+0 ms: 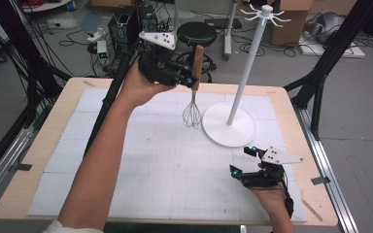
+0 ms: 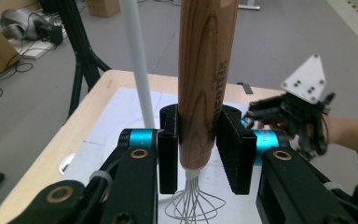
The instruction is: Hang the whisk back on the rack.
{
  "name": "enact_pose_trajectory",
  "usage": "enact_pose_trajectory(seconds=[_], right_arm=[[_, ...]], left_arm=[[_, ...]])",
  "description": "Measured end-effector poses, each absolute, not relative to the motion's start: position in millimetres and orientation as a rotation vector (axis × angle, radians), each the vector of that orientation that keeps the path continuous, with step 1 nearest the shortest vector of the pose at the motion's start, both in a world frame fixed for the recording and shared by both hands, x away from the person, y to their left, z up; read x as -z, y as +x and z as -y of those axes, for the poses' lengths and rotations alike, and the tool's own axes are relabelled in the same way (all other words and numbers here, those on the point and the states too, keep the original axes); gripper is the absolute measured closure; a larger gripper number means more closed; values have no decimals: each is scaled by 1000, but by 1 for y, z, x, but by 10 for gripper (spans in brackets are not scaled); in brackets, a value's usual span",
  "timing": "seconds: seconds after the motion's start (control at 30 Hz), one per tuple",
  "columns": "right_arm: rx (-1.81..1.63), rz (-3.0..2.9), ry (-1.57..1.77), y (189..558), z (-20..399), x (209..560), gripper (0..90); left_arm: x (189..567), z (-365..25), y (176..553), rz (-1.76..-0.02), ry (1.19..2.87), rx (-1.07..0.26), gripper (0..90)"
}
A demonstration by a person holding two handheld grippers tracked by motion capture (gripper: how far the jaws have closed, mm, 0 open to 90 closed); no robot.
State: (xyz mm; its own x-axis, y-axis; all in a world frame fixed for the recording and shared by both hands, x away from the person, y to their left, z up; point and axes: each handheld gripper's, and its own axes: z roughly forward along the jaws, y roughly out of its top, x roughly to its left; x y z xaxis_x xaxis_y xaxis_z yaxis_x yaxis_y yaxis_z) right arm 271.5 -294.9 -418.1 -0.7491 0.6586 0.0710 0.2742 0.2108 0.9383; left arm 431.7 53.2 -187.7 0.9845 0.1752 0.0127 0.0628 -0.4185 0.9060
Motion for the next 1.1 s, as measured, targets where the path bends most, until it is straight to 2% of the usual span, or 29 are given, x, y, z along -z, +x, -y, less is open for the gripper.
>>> enact_pose_trajectory(seconds=[1.1], right_arm=[[-1548, -2141, 888, 270, 297, 419, 110]], left_arm=[[144, 12, 482, -155, 1988, -92, 705]])
